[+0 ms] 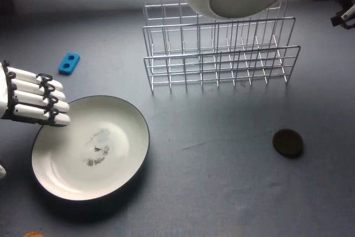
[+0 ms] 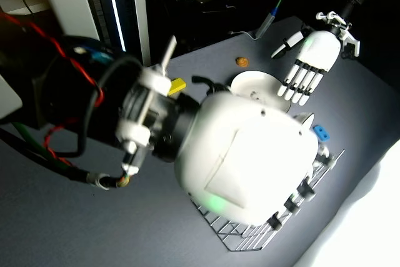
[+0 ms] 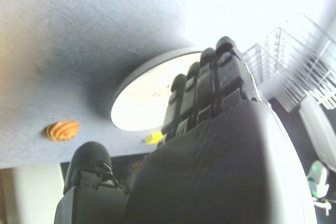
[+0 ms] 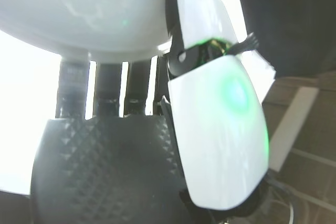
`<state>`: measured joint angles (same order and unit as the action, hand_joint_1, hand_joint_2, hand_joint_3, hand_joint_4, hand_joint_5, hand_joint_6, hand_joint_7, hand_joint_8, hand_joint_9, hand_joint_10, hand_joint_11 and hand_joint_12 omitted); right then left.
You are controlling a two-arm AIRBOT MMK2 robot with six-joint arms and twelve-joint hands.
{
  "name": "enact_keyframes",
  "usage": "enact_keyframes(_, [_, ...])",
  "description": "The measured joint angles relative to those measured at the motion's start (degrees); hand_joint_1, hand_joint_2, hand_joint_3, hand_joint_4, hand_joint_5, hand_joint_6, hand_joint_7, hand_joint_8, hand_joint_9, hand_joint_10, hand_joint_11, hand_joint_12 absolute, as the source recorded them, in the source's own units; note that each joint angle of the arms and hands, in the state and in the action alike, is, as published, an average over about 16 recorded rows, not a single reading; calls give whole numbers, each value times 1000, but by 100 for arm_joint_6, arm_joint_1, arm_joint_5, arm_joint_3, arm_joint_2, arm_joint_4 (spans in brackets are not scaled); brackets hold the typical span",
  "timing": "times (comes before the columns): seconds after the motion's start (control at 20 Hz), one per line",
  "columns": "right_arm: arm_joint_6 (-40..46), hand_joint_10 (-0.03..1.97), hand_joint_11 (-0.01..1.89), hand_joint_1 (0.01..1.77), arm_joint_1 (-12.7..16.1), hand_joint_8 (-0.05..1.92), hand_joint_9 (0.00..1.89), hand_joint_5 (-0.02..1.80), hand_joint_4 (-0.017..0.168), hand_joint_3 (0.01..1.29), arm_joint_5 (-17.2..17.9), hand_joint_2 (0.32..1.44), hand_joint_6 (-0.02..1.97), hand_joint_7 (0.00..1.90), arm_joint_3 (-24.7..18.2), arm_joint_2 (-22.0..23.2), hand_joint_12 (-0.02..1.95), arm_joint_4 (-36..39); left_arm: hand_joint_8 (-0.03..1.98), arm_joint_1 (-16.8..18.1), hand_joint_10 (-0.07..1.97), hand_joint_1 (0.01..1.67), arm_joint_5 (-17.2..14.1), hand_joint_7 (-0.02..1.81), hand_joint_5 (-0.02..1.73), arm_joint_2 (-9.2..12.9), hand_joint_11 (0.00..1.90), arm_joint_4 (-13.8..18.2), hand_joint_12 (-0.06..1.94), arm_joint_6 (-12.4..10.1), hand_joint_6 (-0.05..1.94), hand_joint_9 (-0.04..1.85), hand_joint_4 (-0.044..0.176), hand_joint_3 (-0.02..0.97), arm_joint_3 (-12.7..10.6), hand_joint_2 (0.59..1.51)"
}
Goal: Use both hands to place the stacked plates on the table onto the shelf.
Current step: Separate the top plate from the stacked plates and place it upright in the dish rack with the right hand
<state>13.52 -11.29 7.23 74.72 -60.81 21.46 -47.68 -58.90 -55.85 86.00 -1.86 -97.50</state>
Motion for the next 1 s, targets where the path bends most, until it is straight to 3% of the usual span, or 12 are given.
enact_keyframes(0.45, [1, 1080, 867, 1369, -254, 876, 980, 876, -8, 12, -18, 1023, 971, 998, 290, -248, 1232, -196, -5, -32, 6, 15, 56, 6, 19, -29, 16, -6, 9, 47, 11, 19, 3, 16, -74, 1126])
enact_keyframes(1.0, [-15, 698, 882, 1314, -532, 913, 1051, 872, -5, 12, 3, 1033, 985, 1006, 734, -683, 1212, -258, -7, 7, 6, 15, -6, 11, 21, -43, 16, -3, 9, 5, 11, 19, 3, 15, -120, 1121])
